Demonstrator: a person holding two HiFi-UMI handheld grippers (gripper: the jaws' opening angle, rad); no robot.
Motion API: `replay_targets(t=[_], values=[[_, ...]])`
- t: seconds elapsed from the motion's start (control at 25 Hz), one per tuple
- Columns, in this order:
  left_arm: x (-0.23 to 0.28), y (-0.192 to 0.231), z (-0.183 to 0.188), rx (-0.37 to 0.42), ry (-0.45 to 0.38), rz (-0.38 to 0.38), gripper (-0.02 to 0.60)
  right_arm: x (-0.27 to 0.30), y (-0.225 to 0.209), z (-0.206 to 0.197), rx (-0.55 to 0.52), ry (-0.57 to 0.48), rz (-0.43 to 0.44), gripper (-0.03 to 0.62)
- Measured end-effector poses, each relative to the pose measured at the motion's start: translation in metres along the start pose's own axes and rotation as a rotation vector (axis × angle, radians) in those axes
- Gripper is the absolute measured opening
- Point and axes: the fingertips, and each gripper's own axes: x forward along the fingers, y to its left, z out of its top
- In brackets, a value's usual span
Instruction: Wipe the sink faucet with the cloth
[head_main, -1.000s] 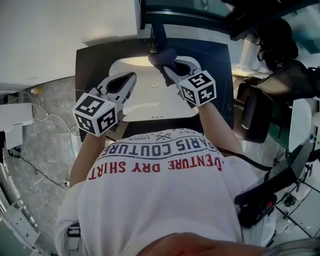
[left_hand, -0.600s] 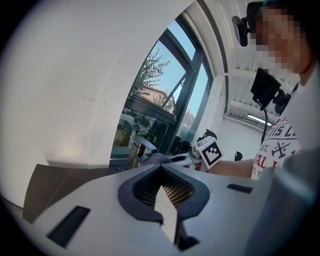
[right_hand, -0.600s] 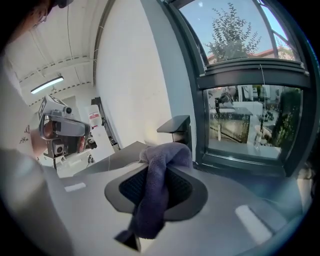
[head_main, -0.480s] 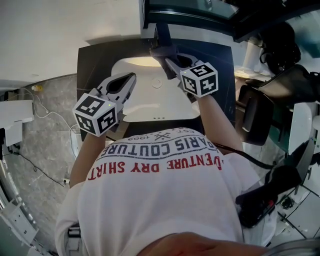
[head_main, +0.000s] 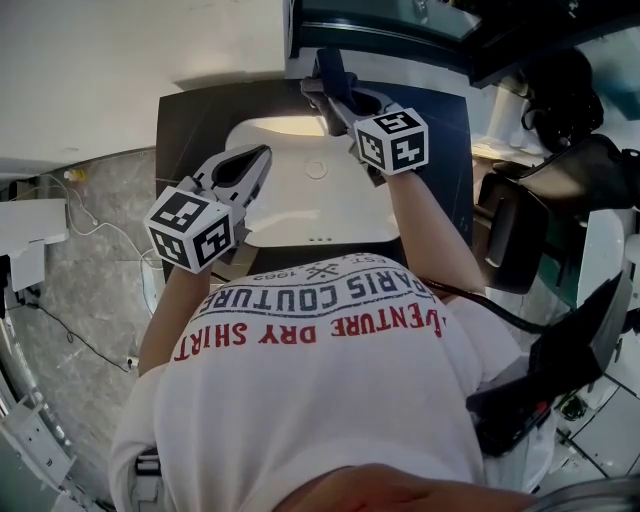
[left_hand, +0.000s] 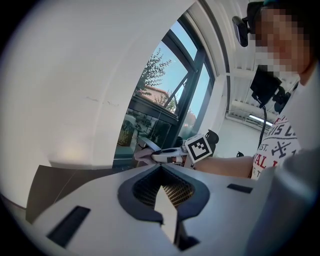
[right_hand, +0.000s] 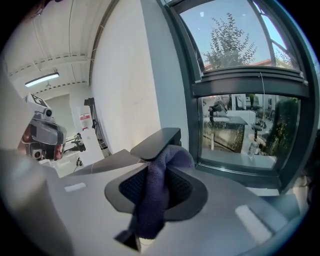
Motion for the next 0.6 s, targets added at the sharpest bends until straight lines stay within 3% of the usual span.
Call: replay_targets(t=[0.28, 0.6], values=[[0.002, 0.001, 0.0, 0.0, 0.006, -0.001, 0.002, 0.003, -0.003, 0.005, 0.003, -0.028, -0.016, 0.074], [0.003, 0.0, -0.002, -0.001, 0.01, -0.002, 0.002, -0.008, -0.03, 0.004, 0.05, -0.056, -0.109, 0.074]])
